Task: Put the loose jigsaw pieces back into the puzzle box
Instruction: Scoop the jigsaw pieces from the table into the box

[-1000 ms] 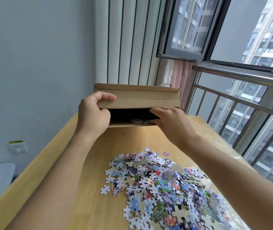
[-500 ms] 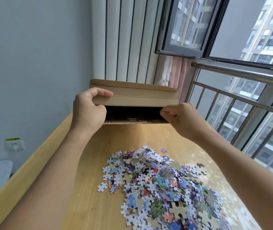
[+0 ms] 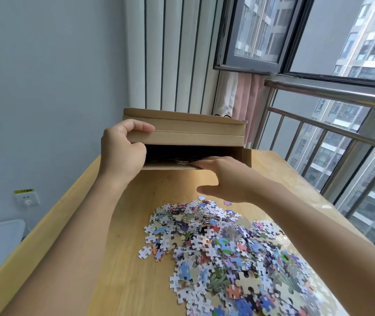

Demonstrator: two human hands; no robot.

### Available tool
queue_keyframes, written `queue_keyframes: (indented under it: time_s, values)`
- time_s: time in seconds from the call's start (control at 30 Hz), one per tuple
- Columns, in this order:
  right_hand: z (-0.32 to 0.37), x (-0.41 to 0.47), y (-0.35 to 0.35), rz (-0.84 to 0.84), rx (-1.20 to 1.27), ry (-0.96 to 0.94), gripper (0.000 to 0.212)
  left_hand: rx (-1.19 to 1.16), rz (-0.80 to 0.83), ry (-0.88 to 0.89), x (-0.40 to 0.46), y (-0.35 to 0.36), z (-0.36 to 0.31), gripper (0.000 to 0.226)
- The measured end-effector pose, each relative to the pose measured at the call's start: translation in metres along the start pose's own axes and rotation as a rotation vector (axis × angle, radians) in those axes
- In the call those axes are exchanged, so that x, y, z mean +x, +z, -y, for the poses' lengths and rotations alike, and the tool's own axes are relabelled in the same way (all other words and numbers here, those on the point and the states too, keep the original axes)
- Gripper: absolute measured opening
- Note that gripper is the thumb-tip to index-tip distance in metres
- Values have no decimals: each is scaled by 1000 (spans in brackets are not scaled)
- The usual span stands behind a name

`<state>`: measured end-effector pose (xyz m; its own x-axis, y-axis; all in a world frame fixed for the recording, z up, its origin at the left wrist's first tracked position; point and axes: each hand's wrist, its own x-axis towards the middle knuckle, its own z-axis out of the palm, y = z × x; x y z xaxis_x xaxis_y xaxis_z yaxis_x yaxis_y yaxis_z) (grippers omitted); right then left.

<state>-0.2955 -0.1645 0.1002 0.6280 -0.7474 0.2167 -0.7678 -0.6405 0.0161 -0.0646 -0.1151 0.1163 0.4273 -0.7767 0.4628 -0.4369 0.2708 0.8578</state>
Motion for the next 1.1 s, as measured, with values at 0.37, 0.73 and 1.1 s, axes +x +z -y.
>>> queue_keyframes:
  time_s: [0.37,0.73,1.1]
  values:
    - [-31,-49,38,-112,48,57,28,102,-72,28,-3,1,2,48]
    - [-14,-4,82,521,588,323,81,131,-38,49,-3,6,7,48]
    - [16,-26,46,655,299,70,83,125,-39,54,-2,6,9,47]
